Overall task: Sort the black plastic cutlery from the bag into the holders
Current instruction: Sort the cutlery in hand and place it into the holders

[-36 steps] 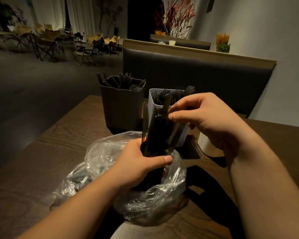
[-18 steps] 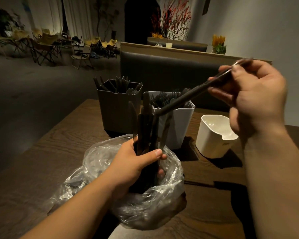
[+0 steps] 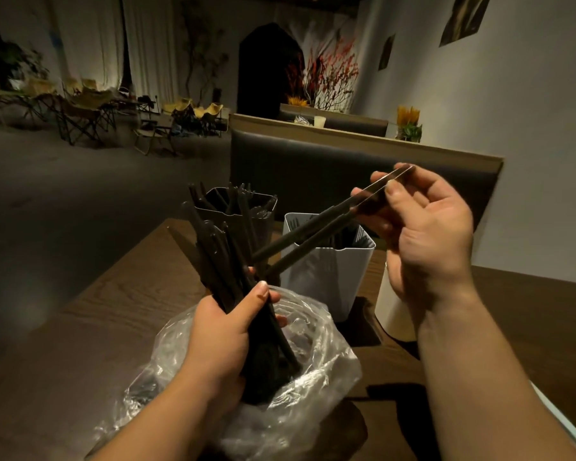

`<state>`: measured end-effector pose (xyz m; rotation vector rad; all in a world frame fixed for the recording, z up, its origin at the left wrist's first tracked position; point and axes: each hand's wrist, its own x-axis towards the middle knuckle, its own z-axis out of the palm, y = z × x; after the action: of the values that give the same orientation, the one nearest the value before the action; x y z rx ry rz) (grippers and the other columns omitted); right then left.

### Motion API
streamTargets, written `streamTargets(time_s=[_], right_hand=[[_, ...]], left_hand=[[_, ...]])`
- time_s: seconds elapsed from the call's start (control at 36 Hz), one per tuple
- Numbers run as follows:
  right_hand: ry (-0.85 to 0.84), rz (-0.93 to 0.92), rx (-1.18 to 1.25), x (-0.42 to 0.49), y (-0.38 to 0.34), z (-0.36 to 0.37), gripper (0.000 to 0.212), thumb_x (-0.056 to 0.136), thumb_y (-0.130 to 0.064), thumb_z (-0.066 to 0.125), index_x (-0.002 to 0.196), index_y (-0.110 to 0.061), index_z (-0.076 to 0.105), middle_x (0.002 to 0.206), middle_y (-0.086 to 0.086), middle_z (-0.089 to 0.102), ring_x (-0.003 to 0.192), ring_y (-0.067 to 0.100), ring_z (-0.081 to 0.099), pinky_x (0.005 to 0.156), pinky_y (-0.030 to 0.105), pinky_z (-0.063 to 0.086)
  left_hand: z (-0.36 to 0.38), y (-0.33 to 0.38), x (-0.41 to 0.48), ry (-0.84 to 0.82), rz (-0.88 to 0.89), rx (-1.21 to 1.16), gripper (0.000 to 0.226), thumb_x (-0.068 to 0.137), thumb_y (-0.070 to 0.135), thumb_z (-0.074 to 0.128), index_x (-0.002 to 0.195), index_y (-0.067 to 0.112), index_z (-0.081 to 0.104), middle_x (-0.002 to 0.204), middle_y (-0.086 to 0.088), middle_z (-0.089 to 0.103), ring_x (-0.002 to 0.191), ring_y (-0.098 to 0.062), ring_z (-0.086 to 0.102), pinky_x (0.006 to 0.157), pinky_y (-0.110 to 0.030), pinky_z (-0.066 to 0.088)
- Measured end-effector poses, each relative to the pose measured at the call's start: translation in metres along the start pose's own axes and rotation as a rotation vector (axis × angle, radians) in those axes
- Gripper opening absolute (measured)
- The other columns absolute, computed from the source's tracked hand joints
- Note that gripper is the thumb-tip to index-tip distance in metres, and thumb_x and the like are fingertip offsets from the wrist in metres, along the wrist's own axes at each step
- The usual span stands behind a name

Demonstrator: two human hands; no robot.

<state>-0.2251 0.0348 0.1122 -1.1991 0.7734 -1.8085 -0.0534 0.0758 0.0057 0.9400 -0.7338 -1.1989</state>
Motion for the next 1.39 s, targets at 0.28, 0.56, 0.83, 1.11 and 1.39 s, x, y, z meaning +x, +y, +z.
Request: streamTargets(time_s=[0.28, 0.56, 0.83, 1.11, 1.39], right_hand=[[0.025, -0.006, 0.040, -0.001, 0.004, 0.010, 0.022, 0.096, 0.001, 0.055, 0.115, -0.009, 0.060, 0.100, 0.008, 0.076, 0.088, 0.027, 0.076, 0.072, 0.033, 0.061], [0.259, -0.158, 0.083, 0.052, 0.011, 0.073, 0.022, 0.097, -0.003, 0.059, 0.101, -0.024, 0.060, 0.095, -0.003, 0.067, 0.075, 0.007, 0.073, 0.069, 0.027, 0.060], [0.176, -0.334, -0.254, 0.073, 0.057, 0.119, 0.012, 0.096, -0.013, 0.065, 0.106, -0.020, 0.061, 0.094, -0.014, 0.060, 0.089, 0.003, 0.065, 0.073, 0.017, 0.056], [-0.083, -0.472, -0.469, 0.069, 0.077, 0.130, 0.014, 0.095, -0.010, 0.061, 0.105, -0.020, 0.063, 0.094, -0.012, 0.064, 0.093, 0.012, 0.067, 0.081, 0.041, 0.061], [-0.223, -0.414, -0.767, 0.068, 0.090, 0.126, 0.027, 0.095, -0.015, 0.065, 0.121, -0.018, 0.059, 0.110, -0.006, 0.060, 0.099, 0.006, 0.057, 0.081, 0.017, 0.051]], left_hand=[[0.001, 0.004, -0.001, 0.015, 0.003, -0.040, 0.019, 0.094, 0.017, 0.064, 0.104, 0.003, 0.069, 0.092, -0.015, 0.076, 0.071, -0.026, 0.075, 0.056, -0.027, 0.058], [-0.001, 0.003, -0.001, 0.076, 0.038, -0.042, 0.023, 0.094, 0.020, 0.065, 0.111, 0.005, 0.066, 0.088, -0.007, 0.077, 0.074, -0.027, 0.076, 0.061, -0.031, 0.059], [-0.007, 0.003, 0.006, 0.146, 0.043, -0.093, 0.022, 0.095, 0.019, 0.067, 0.108, 0.001, 0.067, 0.087, -0.010, 0.077, 0.074, -0.029, 0.075, 0.062, -0.032, 0.058], [-0.010, 0.005, 0.010, 0.160, 0.059, -0.130, 0.021, 0.094, 0.016, 0.067, 0.110, 0.003, 0.067, 0.087, -0.011, 0.077, 0.071, -0.028, 0.075, 0.060, -0.027, 0.057], [-0.011, 0.005, 0.009, 0.141, 0.055, -0.120, 0.025, 0.094, 0.020, 0.068, 0.114, 0.004, 0.066, 0.088, -0.009, 0.077, 0.073, -0.027, 0.075, 0.062, -0.027, 0.058]])
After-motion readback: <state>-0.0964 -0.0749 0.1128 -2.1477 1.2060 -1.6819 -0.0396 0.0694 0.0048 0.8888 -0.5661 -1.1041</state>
